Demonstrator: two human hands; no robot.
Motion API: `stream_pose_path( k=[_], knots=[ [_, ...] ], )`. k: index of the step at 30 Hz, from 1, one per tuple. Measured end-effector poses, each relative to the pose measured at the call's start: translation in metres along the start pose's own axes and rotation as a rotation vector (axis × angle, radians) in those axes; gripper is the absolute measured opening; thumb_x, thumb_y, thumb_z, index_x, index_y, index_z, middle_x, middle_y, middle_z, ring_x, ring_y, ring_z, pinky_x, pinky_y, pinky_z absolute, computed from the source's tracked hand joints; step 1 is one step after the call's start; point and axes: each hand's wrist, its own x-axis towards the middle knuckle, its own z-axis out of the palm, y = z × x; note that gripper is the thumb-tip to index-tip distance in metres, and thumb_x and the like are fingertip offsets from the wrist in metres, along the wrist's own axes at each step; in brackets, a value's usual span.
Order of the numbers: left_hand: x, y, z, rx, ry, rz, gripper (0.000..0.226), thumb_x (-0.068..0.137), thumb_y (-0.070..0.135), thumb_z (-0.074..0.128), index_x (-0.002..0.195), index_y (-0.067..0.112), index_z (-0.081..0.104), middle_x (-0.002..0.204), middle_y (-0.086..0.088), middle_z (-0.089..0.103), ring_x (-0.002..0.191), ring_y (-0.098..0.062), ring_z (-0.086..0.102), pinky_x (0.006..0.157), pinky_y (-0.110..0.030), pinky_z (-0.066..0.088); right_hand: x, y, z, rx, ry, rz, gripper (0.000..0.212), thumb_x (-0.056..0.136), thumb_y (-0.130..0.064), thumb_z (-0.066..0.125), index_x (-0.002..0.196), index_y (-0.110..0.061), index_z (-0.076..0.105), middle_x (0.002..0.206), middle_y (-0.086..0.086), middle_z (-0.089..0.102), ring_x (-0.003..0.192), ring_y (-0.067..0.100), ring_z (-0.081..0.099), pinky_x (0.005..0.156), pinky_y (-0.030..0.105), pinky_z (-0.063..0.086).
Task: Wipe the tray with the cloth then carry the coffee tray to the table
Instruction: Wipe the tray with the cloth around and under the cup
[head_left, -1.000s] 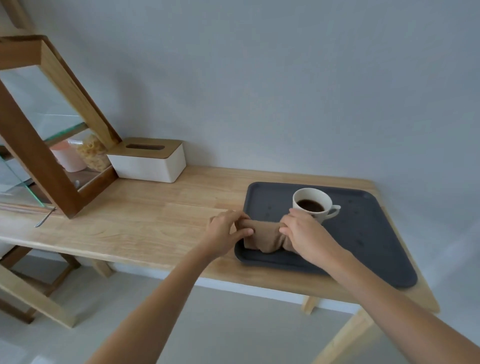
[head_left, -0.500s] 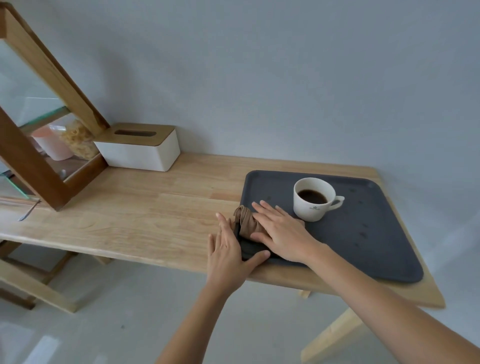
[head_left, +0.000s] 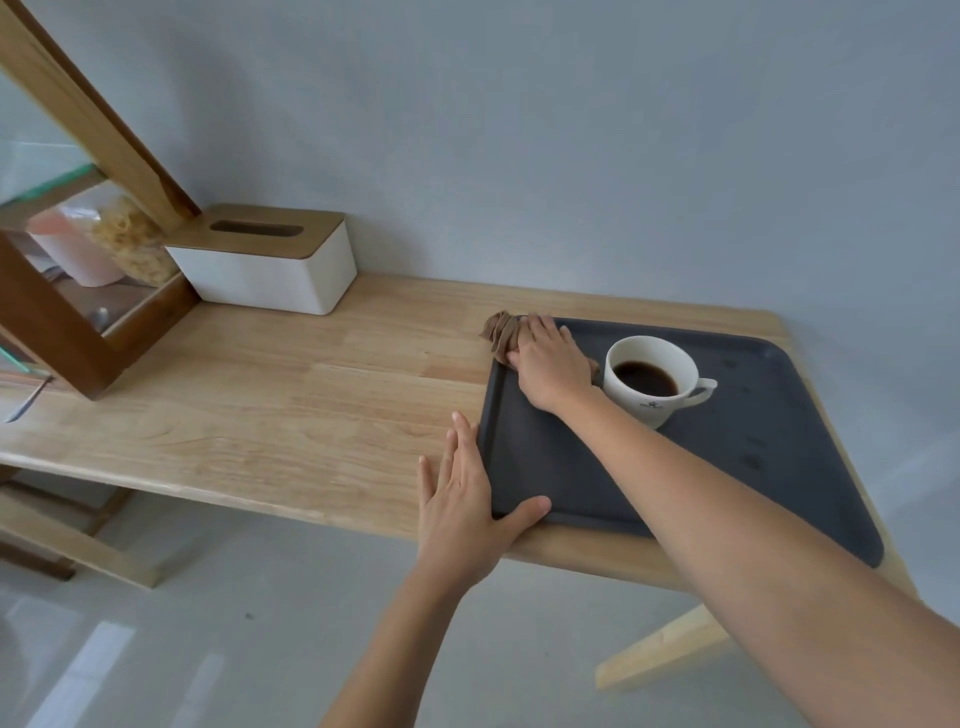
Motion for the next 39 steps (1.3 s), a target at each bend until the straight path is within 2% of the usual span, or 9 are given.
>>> stream_pose_path(
  k=[3,5,9,14,19,26,30,35,39],
  knots=[
    [0.000,-0.001,0.001,0.045,-0.022,-0.009,0.116,0.075,0.080,0.038,0.141,0.019,-0.035,0.163,0.003,-0.012,0.145,-0.005,-0.020,0.117,-0.039,-0.016,0.016,0.001,-0.001,0.024,0.014,0.066,0.059,0.101,-0.026,0.035,0.151,-0.009,0.009,0.161,0.012,0.014,0.149,0.028,0.009,0.120,0.043,0.018],
    [0.001,-0.002,0.000,0.097,-0.044,-0.008,0.113,0.076,0.082,0.032,0.148,0.016,-0.024,0.163,0.002,-0.012,0.146,-0.008,-0.020,0.117,-0.041,-0.014,0.016,0.000,-0.001,0.052,0.036,0.058,0.062,0.100,-0.021,0.038,0.152,-0.023,0.003,0.159,0.013,0.019,0.146,0.030,0.020,0.112,0.044,0.032],
    [0.000,-0.002,0.000,0.170,-0.085,0.007,0.114,0.072,0.088,0.018,0.147,0.014,-0.025,0.163,0.000,-0.016,0.147,-0.012,-0.021,0.117,-0.043,-0.013,-0.007,-0.006,-0.002,0.058,0.043,-0.021,0.058,0.100,-0.016,0.037,0.150,-0.032,0.013,0.157,0.012,0.026,0.138,0.033,0.036,0.095,0.046,0.045],
    [-0.001,-0.002,-0.001,0.190,-0.089,0.006,0.113,0.069,0.090,0.013,0.136,0.015,-0.038,0.160,-0.008,-0.023,0.142,-0.013,-0.026,0.118,-0.043,-0.011,-0.064,-0.019,-0.002,0.094,0.052,-0.135,0.053,0.101,-0.024,0.038,0.150,-0.029,0.020,0.157,0.010,0.029,0.144,0.028,0.030,0.098,0.043,0.045],
    [-0.002,0.000,-0.001,0.181,-0.096,-0.003,0.143,0.050,0.101,0.024,0.143,0.010,-0.034,0.157,-0.008,-0.031,0.146,-0.017,-0.025,0.118,-0.044,-0.010,-0.117,-0.016,-0.008,0.149,0.008,-0.258,0.052,0.101,-0.027,0.040,0.149,-0.037,0.022,0.158,-0.001,0.029,0.144,0.020,0.029,0.097,0.043,0.047],
    [-0.002,0.003,-0.002,0.212,-0.083,0.002,0.142,0.048,0.102,0.019,0.149,0.013,-0.023,0.161,-0.006,-0.020,0.149,-0.018,-0.018,0.121,-0.049,-0.001,-0.155,0.007,-0.013,0.163,-0.019,-0.334,0.054,0.101,-0.027,0.039,0.147,-0.044,0.019,0.158,-0.010,0.027,0.146,0.014,0.024,0.102,0.039,0.047],
    [-0.001,0.004,-0.003,0.225,-0.104,-0.009,0.139,0.050,0.102,0.022,0.150,0.016,-0.020,0.162,-0.004,-0.018,0.149,-0.018,-0.018,0.120,-0.048,-0.004,-0.176,0.035,-0.018,0.132,0.006,-0.301,0.054,0.101,-0.027,0.036,0.148,-0.045,0.015,0.158,-0.012,0.027,0.146,0.013,0.025,0.105,0.036,0.044],
    [0.001,0.004,-0.004,0.231,-0.129,-0.032,0.138,0.051,0.101,0.023,0.150,0.016,-0.021,0.162,-0.002,-0.020,0.148,-0.017,-0.020,0.120,-0.048,-0.007,-0.210,0.092,-0.032,0.153,0.044,-0.172,0.056,0.101,-0.021,0.040,0.146,-0.048,0.022,0.156,-0.015,0.029,0.146,0.005,0.022,0.106,0.021,0.033],
    [0.000,0.005,-0.005,0.219,-0.137,-0.038,0.138,0.052,0.101,0.025,0.150,0.016,-0.022,0.162,-0.001,-0.020,0.148,-0.017,-0.021,0.120,-0.048,-0.008,-0.238,0.142,-0.047,0.156,0.021,-0.056,0.058,0.101,-0.020,0.038,0.143,-0.054,0.018,0.154,-0.025,0.025,0.145,0.000,0.018,0.111,0.027,0.035]
  ],
)
